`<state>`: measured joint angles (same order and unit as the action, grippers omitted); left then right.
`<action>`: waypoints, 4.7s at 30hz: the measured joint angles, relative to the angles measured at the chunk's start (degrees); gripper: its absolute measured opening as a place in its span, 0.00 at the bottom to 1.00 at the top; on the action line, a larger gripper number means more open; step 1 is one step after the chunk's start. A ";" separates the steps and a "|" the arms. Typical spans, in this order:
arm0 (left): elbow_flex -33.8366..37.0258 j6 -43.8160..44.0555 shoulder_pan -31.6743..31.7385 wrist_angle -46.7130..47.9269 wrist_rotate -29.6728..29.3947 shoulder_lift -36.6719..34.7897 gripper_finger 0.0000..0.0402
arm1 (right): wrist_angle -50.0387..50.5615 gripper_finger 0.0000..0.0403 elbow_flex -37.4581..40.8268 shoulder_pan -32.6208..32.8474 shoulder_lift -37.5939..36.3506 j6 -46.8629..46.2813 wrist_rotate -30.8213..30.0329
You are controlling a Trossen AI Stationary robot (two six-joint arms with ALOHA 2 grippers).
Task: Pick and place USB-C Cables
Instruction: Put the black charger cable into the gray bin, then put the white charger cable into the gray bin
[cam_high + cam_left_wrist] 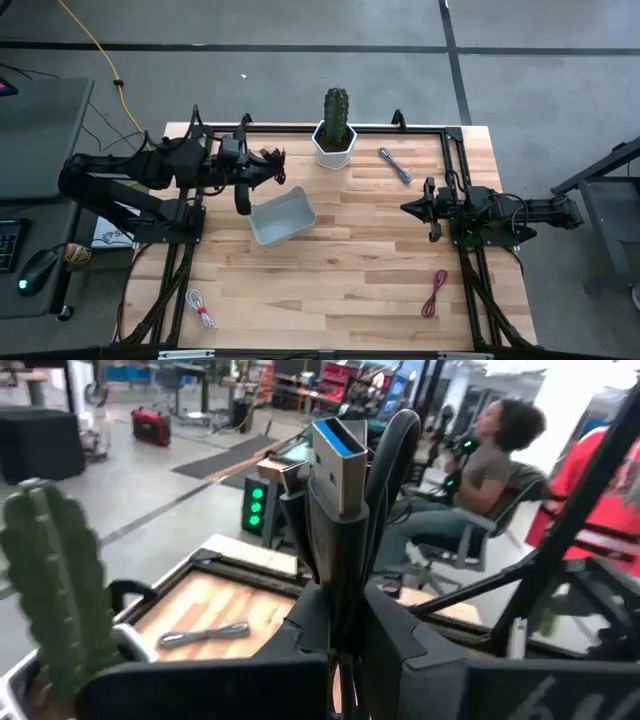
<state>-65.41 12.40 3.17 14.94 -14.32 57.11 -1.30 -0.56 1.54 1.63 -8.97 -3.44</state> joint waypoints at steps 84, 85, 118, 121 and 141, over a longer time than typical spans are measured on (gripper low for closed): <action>0.04 -4.55 6.96 31.04 16.74 49.81 0.16 | 0.02 0.00 -0.02 0.00 0.24 0.00 -0.02; 0.04 -4.53 6.96 31.02 16.74 49.82 0.17 | 0.02 0.00 0.00 -0.02 0.24 0.00 -0.02; 0.04 -2.14 6.98 31.14 16.73 49.80 0.60 | 0.02 0.00 -0.01 -0.02 0.24 0.00 -0.01; 0.06 -3.44 6.98 31.96 17.39 49.64 0.60 | 0.02 0.00 -0.02 -0.01 0.24 -0.01 -0.01; 0.11 -4.07 6.98 33.08 18.36 29.77 0.60 | 0.02 0.00 -0.02 -0.02 0.22 0.00 0.00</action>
<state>-65.30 8.34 10.15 48.01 4.04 86.88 -1.28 -0.58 1.52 1.85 -8.97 -3.44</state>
